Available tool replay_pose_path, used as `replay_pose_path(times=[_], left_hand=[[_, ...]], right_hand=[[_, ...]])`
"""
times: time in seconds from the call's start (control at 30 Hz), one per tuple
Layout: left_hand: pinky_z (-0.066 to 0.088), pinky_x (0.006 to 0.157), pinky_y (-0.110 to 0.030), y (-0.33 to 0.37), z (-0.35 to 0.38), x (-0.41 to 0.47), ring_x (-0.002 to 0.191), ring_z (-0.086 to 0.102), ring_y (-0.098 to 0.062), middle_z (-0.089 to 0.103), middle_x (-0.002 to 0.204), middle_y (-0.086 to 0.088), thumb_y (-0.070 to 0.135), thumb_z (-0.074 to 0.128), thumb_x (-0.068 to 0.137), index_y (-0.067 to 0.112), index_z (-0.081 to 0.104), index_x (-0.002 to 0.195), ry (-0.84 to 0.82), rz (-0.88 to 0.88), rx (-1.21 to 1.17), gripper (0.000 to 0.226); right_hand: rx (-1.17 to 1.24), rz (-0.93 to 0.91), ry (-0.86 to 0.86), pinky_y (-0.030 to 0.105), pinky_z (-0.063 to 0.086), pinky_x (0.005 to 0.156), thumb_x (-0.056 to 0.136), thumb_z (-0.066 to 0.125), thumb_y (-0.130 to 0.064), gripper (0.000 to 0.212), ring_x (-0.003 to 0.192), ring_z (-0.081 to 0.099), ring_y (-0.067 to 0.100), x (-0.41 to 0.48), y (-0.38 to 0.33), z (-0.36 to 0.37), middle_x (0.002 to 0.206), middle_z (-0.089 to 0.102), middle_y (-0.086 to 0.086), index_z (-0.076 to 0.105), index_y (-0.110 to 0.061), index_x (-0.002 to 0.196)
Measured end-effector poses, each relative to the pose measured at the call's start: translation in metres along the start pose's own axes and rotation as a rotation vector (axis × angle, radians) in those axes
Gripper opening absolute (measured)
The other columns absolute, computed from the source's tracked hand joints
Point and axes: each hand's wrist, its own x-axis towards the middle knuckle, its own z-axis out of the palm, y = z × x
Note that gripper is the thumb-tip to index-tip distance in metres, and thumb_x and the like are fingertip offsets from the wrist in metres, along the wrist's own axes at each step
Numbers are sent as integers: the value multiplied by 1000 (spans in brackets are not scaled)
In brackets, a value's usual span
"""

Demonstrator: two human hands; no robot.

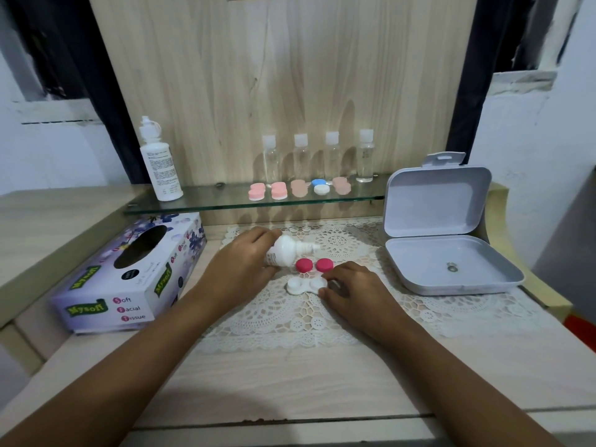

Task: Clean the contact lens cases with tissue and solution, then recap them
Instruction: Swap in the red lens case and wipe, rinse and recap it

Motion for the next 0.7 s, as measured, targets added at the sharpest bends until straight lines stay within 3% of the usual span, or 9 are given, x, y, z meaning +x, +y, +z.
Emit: replay_pose_path(times=[0.1, 0.2, 0.27, 0.33, 0.47, 0.7], left_hand=[[38, 72, -21, 6, -2, 1, 91, 53, -12, 56, 103, 6, 26, 78, 73, 11, 56, 119, 55, -276, -233, 53], [36, 58, -7, 10, -3, 3, 80, 48, 1, 51, 100, 12, 23, 76, 76, 17, 53, 118, 124, -515, -422, 49], [37, 53, -7, 6, -2, 3, 80, 48, 2, 51, 100, 11, 22, 75, 78, 21, 50, 115, 160, -654, -548, 45], [41, 61, -16, -1, 1, 1, 85, 53, -7, 56, 102, 6, 24, 75, 77, 19, 50, 111, 188, -749, -628, 42], [44, 78, -32, -14, 9, -3, 95, 56, -17, 59, 108, 0, 27, 77, 75, 13, 51, 114, 196, -850, -653, 49], [39, 78, -29, -14, 13, -5, 97, 53, -16, 55, 110, 1, 27, 77, 75, 11, 46, 122, 175, -863, -666, 59]], right_hand=[[-7, 5, -7, 22, 32, 76, 89, 58, -28, 28, 105, 50, 18, 0, 0, -1, 115, 58, 3, 62, -16, 114], [-9, 9, -9, 21, 30, 75, 89, 57, -28, 29, 106, 49, 18, 1, -1, -1, 116, 58, 3, 62, -17, 115], [-10, 11, -5, 21, 30, 76, 89, 57, -28, 30, 106, 49, 18, 1, -1, 0, 116, 58, 3, 62, -17, 116], [-13, 15, -4, 21, 31, 77, 89, 57, -28, 30, 106, 49, 18, 0, -2, 0, 117, 58, 2, 62, -17, 116], [-12, 15, -2, 21, 32, 78, 89, 57, -28, 29, 106, 49, 18, 0, -2, 0, 116, 58, 3, 62, -17, 115], [-12, 16, -4, 21, 30, 76, 88, 57, -27, 29, 104, 50, 18, 0, -2, 0, 115, 58, 3, 62, -16, 115]])
